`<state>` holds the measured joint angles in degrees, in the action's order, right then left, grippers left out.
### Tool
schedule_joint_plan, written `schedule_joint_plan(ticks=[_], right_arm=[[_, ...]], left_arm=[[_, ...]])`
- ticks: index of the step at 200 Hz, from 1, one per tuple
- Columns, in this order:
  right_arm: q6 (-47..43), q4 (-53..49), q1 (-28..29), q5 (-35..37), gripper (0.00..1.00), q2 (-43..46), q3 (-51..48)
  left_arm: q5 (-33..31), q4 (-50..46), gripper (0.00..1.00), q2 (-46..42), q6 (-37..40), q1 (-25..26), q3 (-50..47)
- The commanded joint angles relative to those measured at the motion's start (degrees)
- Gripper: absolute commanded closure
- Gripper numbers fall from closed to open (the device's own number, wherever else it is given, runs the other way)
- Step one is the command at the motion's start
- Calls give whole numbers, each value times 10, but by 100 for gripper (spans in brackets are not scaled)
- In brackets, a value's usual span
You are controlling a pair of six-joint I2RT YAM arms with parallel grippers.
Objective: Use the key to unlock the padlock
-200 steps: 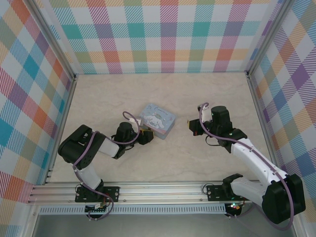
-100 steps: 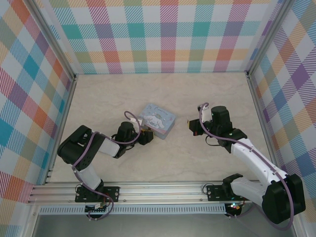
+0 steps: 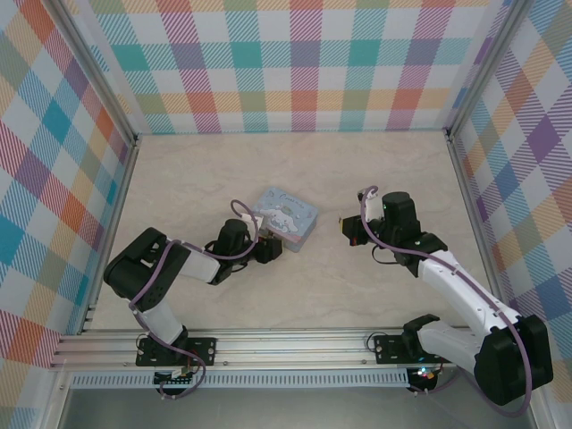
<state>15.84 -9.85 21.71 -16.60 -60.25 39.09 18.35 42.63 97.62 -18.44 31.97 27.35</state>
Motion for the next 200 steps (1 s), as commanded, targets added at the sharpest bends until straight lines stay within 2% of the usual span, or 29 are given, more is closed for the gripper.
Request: schedule_joint_plan(ticks=[1, 47, 106, 200], right_arm=[[-1, 21, -3, -10, 98, 8, -6], [-2, 20, -2, -10, 98, 8, -4], [-4, 20, -3, -9, 98, 7, -4], [-4, 20, -3, -8, 98, 8, -4]], left_arm=[[25, -42, 53, 12, -28, 17, 1], [-9, -18, 55, 20, -61, 17, 8], [-22, -22, 60, 33, -81, 17, 22], [-78, -60, 60, 41, -82, 39, 33]])
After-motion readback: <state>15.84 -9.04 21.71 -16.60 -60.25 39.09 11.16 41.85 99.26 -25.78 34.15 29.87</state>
